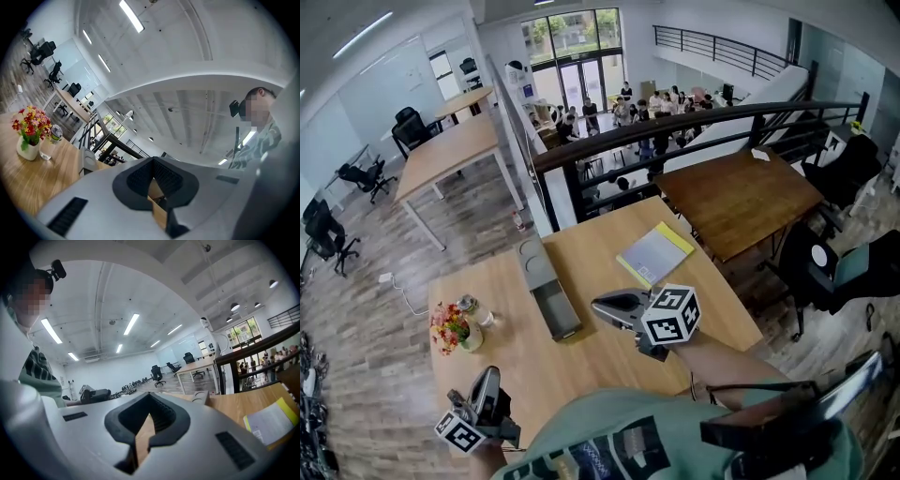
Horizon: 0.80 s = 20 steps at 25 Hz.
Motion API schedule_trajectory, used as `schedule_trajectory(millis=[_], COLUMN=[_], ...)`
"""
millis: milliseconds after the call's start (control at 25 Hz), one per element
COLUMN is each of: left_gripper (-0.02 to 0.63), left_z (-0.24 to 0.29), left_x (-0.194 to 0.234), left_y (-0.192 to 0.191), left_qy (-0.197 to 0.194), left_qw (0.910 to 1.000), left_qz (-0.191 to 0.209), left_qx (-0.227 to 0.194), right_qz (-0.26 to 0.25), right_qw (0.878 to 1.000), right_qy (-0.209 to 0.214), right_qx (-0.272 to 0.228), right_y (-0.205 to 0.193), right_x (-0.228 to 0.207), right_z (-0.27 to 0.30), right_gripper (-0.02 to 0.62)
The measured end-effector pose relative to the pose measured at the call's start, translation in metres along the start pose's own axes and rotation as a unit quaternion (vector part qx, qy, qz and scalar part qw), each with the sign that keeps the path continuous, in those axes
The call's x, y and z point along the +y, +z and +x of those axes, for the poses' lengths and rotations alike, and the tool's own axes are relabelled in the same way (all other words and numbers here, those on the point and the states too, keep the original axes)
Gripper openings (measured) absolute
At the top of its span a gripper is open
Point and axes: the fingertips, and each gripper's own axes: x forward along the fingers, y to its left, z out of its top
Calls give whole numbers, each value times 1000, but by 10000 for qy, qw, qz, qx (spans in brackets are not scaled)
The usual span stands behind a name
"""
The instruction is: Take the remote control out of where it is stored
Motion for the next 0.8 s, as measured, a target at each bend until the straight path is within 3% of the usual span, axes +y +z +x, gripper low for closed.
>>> schedule_trajectory(millis=[800], left_gripper=[5], left_z=[3], left_x=[2], left_y=[-9], left_qy=[-123], left_qw=[9997], left_qz=[-185], left_qx=[121], right_qz=[2], right_qw=[9999], right_qy=[-98], right_qx=[31], right_y=[-6], right_x=[0], right_z=[-4], right_gripper=[3])
